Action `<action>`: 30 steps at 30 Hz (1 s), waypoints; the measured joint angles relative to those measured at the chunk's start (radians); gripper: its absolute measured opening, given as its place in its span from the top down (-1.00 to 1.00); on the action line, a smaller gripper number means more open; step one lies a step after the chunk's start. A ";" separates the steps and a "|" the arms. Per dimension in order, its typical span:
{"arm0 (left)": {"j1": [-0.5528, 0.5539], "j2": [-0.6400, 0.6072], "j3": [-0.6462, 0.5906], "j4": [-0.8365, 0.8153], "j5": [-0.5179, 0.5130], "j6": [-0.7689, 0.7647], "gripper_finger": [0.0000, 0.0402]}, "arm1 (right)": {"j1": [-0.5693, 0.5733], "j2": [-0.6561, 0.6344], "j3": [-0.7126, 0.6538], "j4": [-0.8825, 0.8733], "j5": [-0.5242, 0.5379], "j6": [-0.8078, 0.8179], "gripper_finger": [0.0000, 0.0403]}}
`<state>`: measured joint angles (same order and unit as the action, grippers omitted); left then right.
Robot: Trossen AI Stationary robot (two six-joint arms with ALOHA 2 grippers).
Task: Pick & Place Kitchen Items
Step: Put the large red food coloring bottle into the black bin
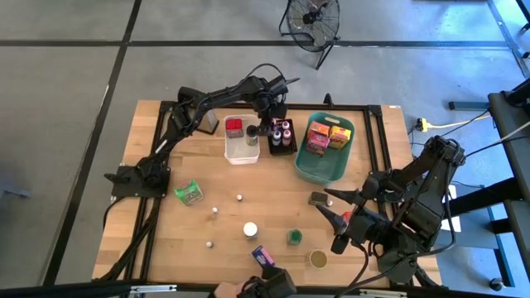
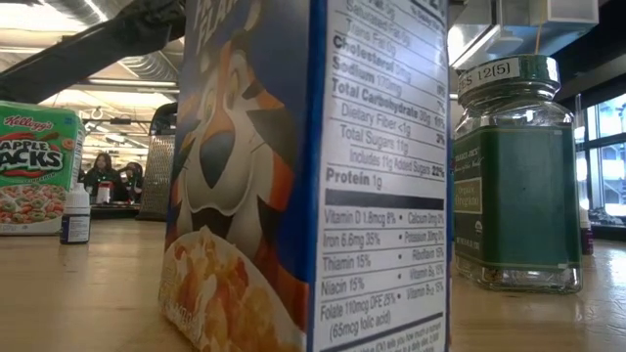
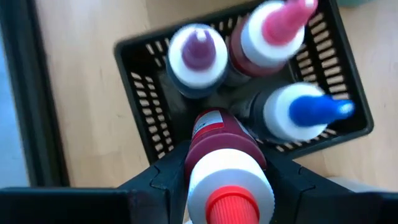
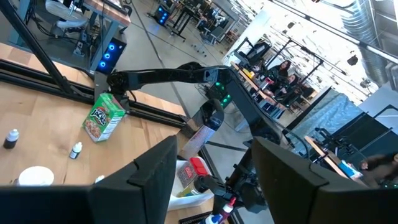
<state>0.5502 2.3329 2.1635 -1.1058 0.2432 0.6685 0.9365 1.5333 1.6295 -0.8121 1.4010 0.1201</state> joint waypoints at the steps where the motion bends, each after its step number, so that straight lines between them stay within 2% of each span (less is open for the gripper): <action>1: -0.002 0.000 0.000 0.011 0.001 0.000 0.28 | 0.000 0.000 0.000 0.000 0.000 0.003 -0.05; 20: -0.006 0.006 0.000 0.003 -0.033 0.000 0.26 | -0.023 0.000 0.000 -0.015 -0.051 0.007 -0.05; 30: -0.008 0.006 0.000 0.005 -0.032 0.000 -0.02 | -0.026 0.000 0.000 -0.015 -0.053 0.007 -0.05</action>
<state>0.5419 2.3390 2.1639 -1.1008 0.2108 0.6682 0.9108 1.5337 1.6291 -0.8276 1.3484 0.1272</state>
